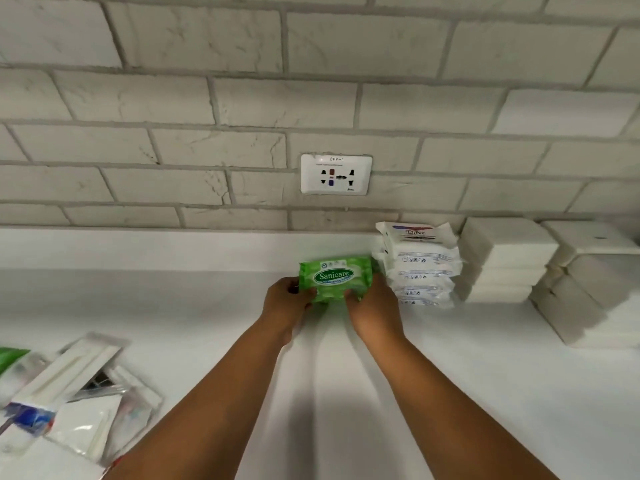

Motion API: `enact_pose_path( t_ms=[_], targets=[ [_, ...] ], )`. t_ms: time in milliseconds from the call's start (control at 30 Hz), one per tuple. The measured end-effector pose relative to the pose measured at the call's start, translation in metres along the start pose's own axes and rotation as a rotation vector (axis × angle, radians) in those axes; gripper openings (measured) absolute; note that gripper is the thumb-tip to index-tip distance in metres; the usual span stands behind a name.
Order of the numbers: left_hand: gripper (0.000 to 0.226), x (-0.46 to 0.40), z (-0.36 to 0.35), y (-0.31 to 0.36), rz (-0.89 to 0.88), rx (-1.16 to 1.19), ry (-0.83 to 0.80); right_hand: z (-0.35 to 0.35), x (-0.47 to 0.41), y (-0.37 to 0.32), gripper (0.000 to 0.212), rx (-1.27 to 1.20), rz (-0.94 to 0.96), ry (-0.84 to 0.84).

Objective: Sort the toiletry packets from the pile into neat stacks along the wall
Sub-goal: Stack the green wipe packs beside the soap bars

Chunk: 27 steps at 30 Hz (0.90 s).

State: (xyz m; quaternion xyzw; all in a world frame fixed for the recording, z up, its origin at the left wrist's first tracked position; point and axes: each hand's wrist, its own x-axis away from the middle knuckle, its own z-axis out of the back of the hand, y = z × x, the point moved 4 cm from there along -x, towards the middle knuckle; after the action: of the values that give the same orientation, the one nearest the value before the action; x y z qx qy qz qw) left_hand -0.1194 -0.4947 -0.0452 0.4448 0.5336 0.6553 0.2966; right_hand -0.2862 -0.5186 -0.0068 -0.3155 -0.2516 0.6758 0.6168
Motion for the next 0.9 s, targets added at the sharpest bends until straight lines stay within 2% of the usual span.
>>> enact_pose_path(
  t_ms=[67, 133, 200, 267, 467, 567, 700, 900],
  targets=[
    [0.023, -0.008, -0.002, -0.002, -0.031, -0.102, 0.050, -0.007, -0.006, 0.003, 0.068, 0.041, 0.034, -0.004],
    [0.021, -0.010, -0.004, -0.001, -0.071, -0.186, 0.085, -0.011, -0.006, 0.006, 0.066, 0.219, 0.059, -0.031],
    [0.022, -0.013, -0.008, 0.000, -0.099, -0.243, 0.113, -0.012, -0.006, 0.005, 0.050, 0.439, 0.152, 0.057],
    [0.024, -0.015, -0.011, 0.001, -0.109, -0.255, 0.124, -0.013, -0.006, -0.001, 0.033, 0.517, 0.242, 0.134],
    [0.023, -0.018, -0.015, 0.001, -0.133, -0.253, 0.156, -0.028, -0.019, -0.011, 0.028, 0.418, 0.464, -0.054],
    [0.024, -0.021, -0.015, -0.004, -0.098, -0.226, 0.163, -0.037, -0.025, 0.000, 0.031, 0.400, 0.446, -0.129],
    [0.020, -0.026, -0.014, -0.010, -0.081, -0.227, 0.172, -0.039, -0.026, 0.008, 0.031, 0.358, 0.438, -0.109],
    [0.033, -0.019, -0.009, -0.003, -0.070, -0.261, 0.175, -0.037, -0.029, 0.001, 0.038, 0.466, 0.402, -0.179]
  ],
)
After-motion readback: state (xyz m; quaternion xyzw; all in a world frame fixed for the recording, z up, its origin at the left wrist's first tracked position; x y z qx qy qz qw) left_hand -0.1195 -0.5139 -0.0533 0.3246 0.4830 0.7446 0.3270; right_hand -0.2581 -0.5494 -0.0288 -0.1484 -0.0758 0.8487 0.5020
